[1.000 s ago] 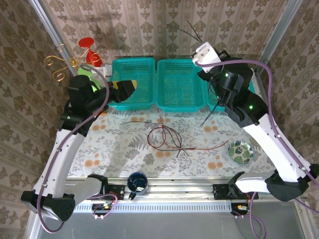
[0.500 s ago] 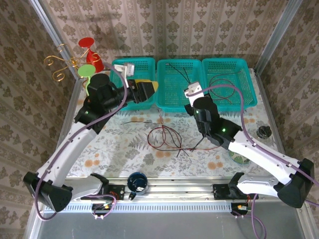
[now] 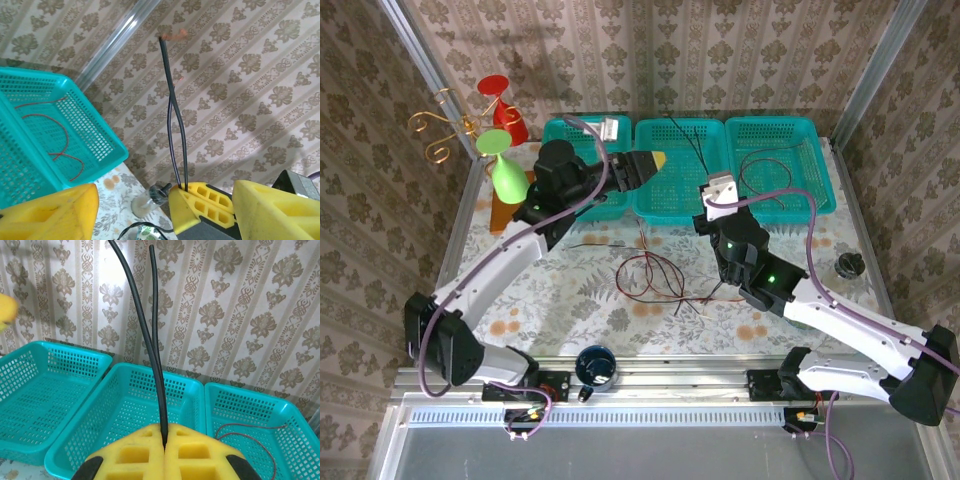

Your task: Untangle the cables

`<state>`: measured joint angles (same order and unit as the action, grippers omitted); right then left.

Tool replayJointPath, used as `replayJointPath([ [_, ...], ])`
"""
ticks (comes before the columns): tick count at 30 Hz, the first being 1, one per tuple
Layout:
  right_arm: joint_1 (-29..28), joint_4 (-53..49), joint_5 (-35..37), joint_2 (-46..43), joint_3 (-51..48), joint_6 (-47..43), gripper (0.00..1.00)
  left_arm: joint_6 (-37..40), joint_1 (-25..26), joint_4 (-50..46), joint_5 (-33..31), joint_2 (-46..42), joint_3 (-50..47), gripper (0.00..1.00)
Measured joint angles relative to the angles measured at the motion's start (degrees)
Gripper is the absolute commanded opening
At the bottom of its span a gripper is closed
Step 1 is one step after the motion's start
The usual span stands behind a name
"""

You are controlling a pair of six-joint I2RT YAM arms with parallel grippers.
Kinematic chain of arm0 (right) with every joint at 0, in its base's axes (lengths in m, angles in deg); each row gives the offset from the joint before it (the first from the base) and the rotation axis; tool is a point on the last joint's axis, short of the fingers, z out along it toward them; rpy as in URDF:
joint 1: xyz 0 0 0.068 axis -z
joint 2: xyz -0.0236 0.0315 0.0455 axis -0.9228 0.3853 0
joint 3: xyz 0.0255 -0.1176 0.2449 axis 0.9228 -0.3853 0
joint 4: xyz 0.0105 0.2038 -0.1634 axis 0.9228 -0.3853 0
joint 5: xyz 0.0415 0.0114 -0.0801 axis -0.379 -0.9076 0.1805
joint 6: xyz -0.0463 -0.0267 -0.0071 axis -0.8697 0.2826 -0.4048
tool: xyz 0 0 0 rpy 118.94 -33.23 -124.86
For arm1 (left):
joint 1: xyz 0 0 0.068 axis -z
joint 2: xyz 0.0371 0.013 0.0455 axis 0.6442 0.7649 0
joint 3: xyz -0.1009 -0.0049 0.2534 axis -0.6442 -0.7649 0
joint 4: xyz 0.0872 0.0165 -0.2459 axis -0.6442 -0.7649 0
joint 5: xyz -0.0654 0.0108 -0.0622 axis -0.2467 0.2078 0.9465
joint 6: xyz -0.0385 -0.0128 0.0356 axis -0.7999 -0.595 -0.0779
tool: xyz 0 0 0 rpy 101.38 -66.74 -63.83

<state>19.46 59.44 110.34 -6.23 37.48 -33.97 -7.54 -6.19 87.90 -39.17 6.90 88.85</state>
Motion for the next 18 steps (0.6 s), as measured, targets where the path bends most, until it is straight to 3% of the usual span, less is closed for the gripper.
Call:
replayJointPath([
  [10,-1.16,0.39,0.42,0.00,-0.50,-0.26,0.00,-3.23,0.85,6.45,0.26,5.92,5.55,0.70],
  [18,-1.99,0.42,0.46,-0.39,-1.33,-0.74,0.00,-3.87,0.96,7.80,-0.74,8.26,9.99,0.54],
])
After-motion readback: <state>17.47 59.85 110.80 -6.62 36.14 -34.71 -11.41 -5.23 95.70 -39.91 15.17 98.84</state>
